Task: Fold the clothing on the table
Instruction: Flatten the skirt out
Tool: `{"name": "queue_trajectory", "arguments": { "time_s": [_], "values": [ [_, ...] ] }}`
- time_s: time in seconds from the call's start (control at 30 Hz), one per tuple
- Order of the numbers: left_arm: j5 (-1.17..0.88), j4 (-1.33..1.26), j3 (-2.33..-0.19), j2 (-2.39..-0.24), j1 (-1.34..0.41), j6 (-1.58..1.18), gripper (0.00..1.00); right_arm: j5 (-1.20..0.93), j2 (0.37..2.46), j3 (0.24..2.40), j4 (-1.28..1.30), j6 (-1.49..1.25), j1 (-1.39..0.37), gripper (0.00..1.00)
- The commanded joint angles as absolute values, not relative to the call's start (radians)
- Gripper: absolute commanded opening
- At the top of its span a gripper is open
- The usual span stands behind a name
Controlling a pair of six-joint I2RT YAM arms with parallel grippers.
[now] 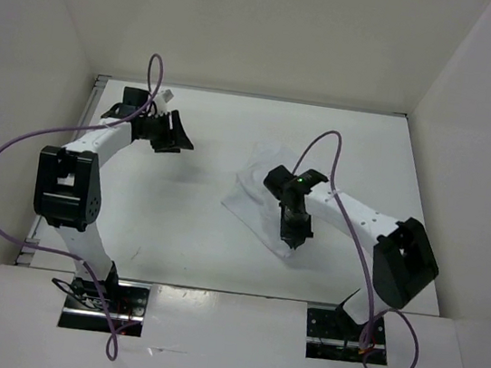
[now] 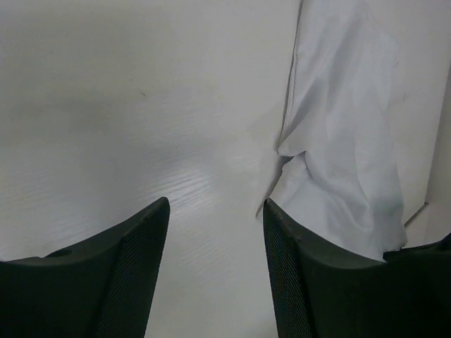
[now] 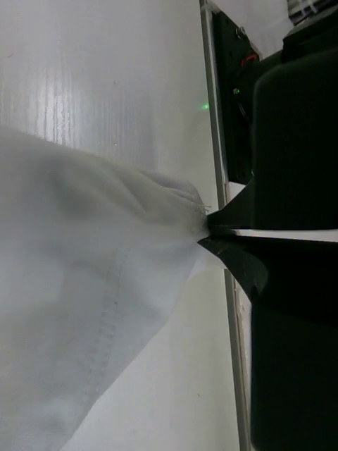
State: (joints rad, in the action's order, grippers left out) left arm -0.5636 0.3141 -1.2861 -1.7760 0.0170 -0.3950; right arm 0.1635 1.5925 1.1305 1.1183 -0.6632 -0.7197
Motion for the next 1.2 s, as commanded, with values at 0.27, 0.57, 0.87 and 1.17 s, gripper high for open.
{"name": "queue_trajectory", "arguments": {
  "time_s": [0.27, 0.57, 0.87, 1.17],
  "values": [
    [-0.758, 0.328, -1.322, -1.94, -0.138, -0.301, 0.63, 0.295, 1.627, 1.088, 1.12, -0.793, -0.719, 0.0],
    [-0.707, 0.299, -1.269, -1.977, -0.271, -0.267, 0.59, 0.318, 1.649, 1.124, 1.12, -0.804, -0.719, 0.0],
    [-0.617, 0.264, -1.259, -2.082, -0.366, -0.307, 0.5, 0.318, 1.609, 1.115, 1.12, -0.813, -0.719, 0.0],
    [-0.549, 0.244, -1.241, -2.149, -0.488, -0.33, 0.22, 0.327, 1.569, 1.115, 1.12, -0.833, -0.719, 0.0]
  ]
}}
